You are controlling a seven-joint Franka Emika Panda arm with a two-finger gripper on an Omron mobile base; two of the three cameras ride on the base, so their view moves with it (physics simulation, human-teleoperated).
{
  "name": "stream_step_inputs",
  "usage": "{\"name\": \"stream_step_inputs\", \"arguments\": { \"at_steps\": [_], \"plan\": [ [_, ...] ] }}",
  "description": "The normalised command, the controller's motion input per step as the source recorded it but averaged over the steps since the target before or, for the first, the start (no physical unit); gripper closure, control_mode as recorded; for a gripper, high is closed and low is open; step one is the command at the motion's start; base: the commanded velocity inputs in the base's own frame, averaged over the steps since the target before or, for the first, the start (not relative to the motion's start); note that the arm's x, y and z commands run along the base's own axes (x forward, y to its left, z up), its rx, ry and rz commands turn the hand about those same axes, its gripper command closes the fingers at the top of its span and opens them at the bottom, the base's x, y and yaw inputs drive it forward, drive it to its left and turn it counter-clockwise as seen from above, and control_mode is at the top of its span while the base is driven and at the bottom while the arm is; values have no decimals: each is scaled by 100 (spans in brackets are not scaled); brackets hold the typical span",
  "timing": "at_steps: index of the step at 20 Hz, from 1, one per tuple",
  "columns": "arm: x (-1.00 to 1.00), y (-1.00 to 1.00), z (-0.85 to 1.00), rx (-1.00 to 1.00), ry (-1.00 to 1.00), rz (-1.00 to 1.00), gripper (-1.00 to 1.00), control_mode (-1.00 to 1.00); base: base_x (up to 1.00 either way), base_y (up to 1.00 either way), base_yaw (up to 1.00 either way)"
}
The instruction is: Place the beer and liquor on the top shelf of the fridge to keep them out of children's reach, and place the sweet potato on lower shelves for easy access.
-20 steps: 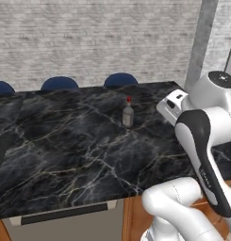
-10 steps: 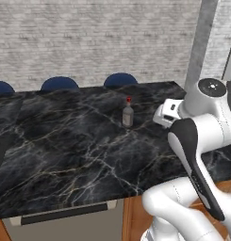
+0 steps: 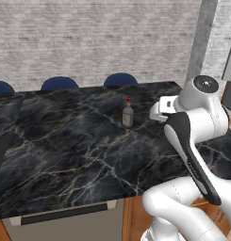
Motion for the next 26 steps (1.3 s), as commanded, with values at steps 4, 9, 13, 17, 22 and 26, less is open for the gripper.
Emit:
{"name": "stream_step_inputs", "arguments": {
  "at_steps": [4, 9, 13, 17, 22, 26],
  "plan": [
    [71, 1, -4, 0, 0, 0, -100, -100, 0, 0, 0],
    [73, 0, -1, 0, 0, 0, -100, -100, 0, 0, 0],
    [77, 2, -20, 0, 0, 0, -100, -100, 0, 0, 0],
    [81, 11, -38, -1, 4, 3, -100, -100, 0, 0, 0],
    [72, 6, -42, -1, 2, 7, -100, -100, 0, 0, 0],
    [60, 0, -28, 0, 0, 4, -100, -100, 0, 0, 0]
  ]
}}
